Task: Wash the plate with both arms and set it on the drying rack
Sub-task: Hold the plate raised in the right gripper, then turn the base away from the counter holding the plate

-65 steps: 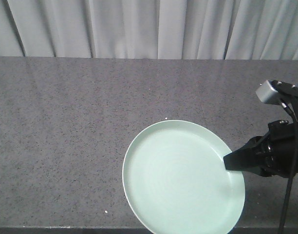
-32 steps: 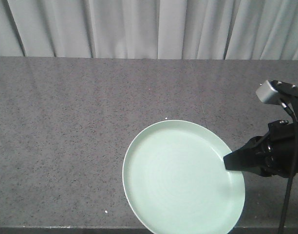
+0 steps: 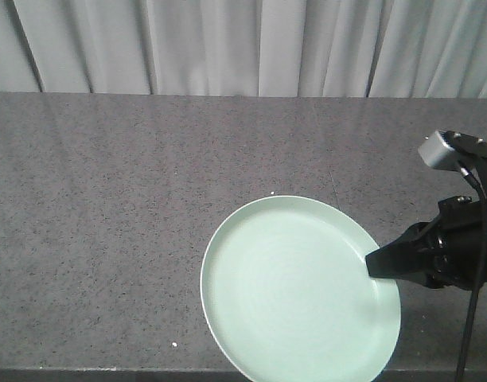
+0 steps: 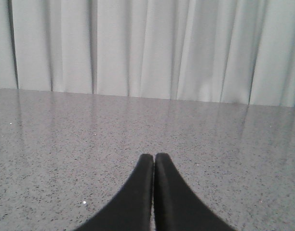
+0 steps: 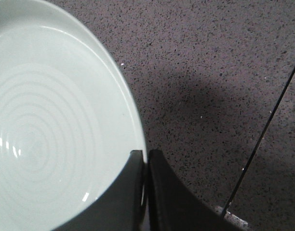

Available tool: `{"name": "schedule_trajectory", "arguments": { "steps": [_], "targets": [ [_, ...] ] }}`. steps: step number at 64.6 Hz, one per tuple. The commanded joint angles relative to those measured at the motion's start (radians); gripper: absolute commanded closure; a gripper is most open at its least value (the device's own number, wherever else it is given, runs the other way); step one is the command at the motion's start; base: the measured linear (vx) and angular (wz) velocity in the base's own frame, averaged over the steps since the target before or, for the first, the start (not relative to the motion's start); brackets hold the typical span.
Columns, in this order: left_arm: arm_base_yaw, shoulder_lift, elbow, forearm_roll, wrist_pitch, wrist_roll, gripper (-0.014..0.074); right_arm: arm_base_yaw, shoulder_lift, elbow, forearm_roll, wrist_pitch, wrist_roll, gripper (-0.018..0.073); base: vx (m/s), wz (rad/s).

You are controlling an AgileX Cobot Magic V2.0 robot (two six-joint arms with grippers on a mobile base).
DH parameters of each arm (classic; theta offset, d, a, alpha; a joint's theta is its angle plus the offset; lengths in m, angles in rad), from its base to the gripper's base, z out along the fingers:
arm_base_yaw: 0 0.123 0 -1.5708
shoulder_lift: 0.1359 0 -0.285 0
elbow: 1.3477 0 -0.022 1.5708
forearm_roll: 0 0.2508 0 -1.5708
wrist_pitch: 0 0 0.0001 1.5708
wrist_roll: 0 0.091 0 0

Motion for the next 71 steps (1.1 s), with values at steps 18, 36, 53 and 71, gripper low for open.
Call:
{"name": "schedule_trajectory", "arguments": {
  "steps": [18,36,53,71],
  "targets": [
    [-0.007,-0.016,-0.026,-0.002,-0.075,-0.008,0.0603,-0.001,-0.02,-0.023,0.05,-0.022,-0.008,0.0561,-0.02,0.1],
    [-0.007,-0.016,-0.026,-0.002,-0.075,-0.008,0.0603,-0.001,-0.02,-0.023,0.05,-0.022,-0.008,0.0561,-0.04,0.17],
    [-0.007,-0.016,-0.026,-0.002,-0.075,-0.008,0.0603,-0.001,-0.02,-0.023,0.05,-0.022,-0.008,0.0561,-0.05,0.21],
    [-0.007,-0.016,-0.026,-0.002,-0.075,-0.008,0.0603,-0.001,-0.02,-0.023,0.05,-0.022,-0.008,0.0561,-0.07,0.32]
  ]
}}
